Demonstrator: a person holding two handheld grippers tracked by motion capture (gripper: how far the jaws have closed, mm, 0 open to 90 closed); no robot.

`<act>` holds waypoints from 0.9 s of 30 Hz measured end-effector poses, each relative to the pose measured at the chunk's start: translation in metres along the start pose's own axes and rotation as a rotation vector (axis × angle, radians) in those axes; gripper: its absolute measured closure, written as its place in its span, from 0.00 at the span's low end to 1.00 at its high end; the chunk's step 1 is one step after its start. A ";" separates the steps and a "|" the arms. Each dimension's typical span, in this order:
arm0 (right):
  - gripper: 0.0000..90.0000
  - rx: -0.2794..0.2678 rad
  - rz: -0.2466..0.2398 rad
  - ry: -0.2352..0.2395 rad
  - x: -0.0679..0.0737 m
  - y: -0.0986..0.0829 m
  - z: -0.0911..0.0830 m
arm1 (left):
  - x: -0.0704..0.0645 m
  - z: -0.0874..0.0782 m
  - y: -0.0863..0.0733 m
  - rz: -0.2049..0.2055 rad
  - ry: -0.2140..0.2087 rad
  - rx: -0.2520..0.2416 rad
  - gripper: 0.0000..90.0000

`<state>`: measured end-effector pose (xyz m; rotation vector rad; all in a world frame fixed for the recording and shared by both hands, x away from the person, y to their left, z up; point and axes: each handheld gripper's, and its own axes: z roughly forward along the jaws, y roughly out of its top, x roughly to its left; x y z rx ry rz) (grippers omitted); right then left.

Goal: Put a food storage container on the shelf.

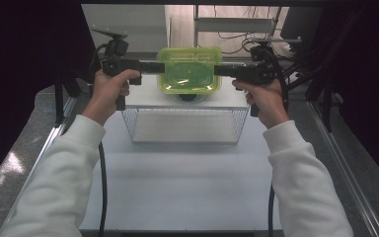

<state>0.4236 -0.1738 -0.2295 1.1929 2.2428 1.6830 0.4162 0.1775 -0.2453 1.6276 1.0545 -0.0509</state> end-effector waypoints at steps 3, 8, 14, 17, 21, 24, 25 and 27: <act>0.87 0.009 0.010 -0.003 -0.002 0.005 0.003 | 0.007 0.003 0.008 -0.036 -0.009 0.001 0.89; 0.87 0.027 0.065 -0.001 -0.016 0.013 0.017 | 0.020 0.012 0.016 -0.076 0.011 0.008 0.89; 0.87 0.060 0.163 -0.003 -0.036 0.013 0.032 | 0.034 0.025 0.018 -0.145 0.018 0.018 0.89; 0.86 0.059 0.207 0.022 -0.047 0.016 0.038 | 0.042 0.030 0.019 -0.181 0.008 -0.006 0.88; 0.84 0.051 0.246 0.020 -0.054 0.017 0.045 | 0.048 0.034 0.021 -0.224 0.001 -0.017 0.87; 0.82 0.039 0.296 0.024 -0.061 0.015 0.052 | 0.054 0.038 0.020 -0.258 0.004 -0.028 0.84; 0.80 0.032 0.331 0.030 -0.066 0.014 0.056 | 0.056 0.039 0.020 -0.267 0.003 -0.029 0.83; 0.78 0.030 0.354 0.036 -0.069 0.013 0.061 | 0.058 0.043 0.017 -0.264 0.039 -0.029 0.79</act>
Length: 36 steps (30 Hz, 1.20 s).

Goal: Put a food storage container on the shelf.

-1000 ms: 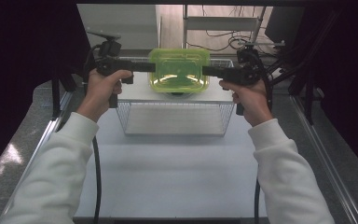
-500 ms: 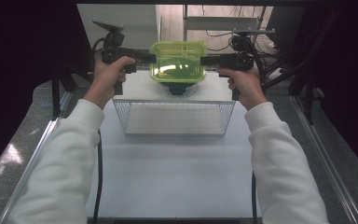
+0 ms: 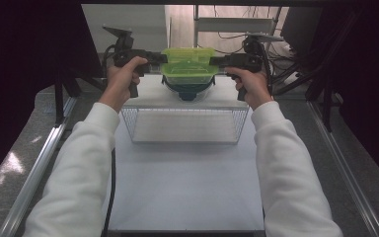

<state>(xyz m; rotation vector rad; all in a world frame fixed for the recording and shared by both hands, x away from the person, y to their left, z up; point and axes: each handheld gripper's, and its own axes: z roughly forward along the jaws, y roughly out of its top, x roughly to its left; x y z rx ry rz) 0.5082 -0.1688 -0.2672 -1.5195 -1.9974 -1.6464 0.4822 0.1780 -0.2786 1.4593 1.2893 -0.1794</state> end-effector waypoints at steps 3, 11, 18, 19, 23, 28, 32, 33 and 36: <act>0.77 -0.008 0.012 0.008 -0.002 0.000 0.003 | -0.001 0.002 -0.002 0.017 0.015 -0.016 0.77; 0.43 -0.059 -0.056 0.009 -0.001 -0.003 -0.002 | -0.005 -0.003 -0.006 0.103 0.128 -0.090 0.34; 0.34 -0.114 -0.173 0.013 0.007 -0.012 -0.035 | -0.014 -0.030 -0.025 0.198 0.071 -0.133 0.28; 0.33 -0.111 -0.195 0.012 0.008 -0.016 -0.041 | -0.015 -0.033 -0.031 0.213 0.071 -0.132 0.28; 0.32 -0.089 -0.313 -0.037 0.011 -0.043 -0.063 | -0.015 -0.051 -0.064 0.295 0.085 -0.105 0.28; 0.31 -0.041 -0.407 -0.086 0.004 -0.086 -0.084 | -0.012 -0.065 -0.107 0.383 0.162 -0.074 0.26; 0.31 -0.025 -0.449 -0.119 -0.003 -0.119 -0.098 | -0.007 -0.074 -0.142 0.408 0.158 -0.049 0.26; 0.31 -0.026 -0.457 -0.125 -0.005 -0.128 -0.101 | -0.007 -0.074 -0.142 0.408 0.158 -0.049 0.26; 0.31 -0.019 -0.458 -0.128 -0.009 -0.145 -0.105 | -0.003 -0.076 -0.168 0.420 0.148 -0.023 0.27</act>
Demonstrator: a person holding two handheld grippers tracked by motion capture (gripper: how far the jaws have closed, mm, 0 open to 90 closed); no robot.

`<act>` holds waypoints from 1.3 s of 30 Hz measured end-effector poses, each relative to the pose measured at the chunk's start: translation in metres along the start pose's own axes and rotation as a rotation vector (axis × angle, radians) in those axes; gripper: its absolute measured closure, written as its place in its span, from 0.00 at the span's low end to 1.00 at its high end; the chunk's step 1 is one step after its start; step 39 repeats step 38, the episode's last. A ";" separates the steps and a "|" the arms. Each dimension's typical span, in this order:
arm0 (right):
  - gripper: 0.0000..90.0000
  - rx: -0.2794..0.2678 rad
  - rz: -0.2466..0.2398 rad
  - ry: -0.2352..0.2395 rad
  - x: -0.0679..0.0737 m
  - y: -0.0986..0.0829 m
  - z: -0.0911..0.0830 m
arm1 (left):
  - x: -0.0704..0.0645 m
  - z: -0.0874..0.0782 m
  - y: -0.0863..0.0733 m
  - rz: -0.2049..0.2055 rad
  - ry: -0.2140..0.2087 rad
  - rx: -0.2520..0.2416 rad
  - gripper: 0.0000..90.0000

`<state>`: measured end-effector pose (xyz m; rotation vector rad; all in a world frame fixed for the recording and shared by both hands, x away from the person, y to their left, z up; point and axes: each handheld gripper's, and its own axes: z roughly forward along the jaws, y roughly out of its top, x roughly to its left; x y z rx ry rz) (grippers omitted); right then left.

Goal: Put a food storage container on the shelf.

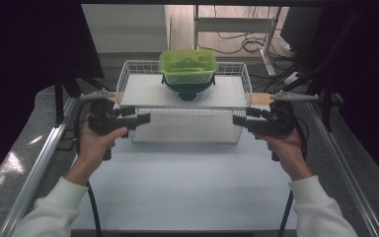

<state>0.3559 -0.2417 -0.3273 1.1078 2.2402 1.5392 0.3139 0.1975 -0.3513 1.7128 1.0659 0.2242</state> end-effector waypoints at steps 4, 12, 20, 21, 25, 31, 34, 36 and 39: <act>0.29 0.039 -0.024 -0.008 0.010 -0.036 -0.005 | -0.009 -0.003 -0.035 0.017 -0.019 0.030 0.27; 0.28 0.131 -0.048 -0.006 0.025 -0.087 -0.002 | -0.019 0.001 -0.085 0.028 -0.008 0.088 0.27; 0.28 0.201 -0.046 -0.003 0.027 -0.118 0.016 | -0.019 0.009 -0.100 0.025 0.001 0.133 0.27; 0.28 0.206 -0.047 -0.006 0.027 -0.119 0.017 | -0.019 0.009 -0.100 0.026 0.003 0.134 0.27; 0.28 0.197 -0.047 -0.009 0.027 -0.118 0.016 | -0.017 0.010 -0.101 0.024 0.006 0.138 0.27; 0.28 0.189 -0.040 -0.019 0.024 -0.120 0.014 | -0.016 0.011 -0.103 0.016 0.006 0.141 0.27; 0.26 0.194 -0.039 -0.020 0.025 -0.121 0.015 | -0.017 0.011 -0.103 0.024 0.004 0.145 0.27; 0.24 0.194 -0.039 -0.023 0.025 -0.121 0.015 | -0.016 0.012 -0.103 0.025 0.008 0.147 0.27; 0.24 0.193 -0.040 -0.024 0.025 -0.121 0.015 | -0.016 0.013 -0.104 0.020 0.007 0.148 0.27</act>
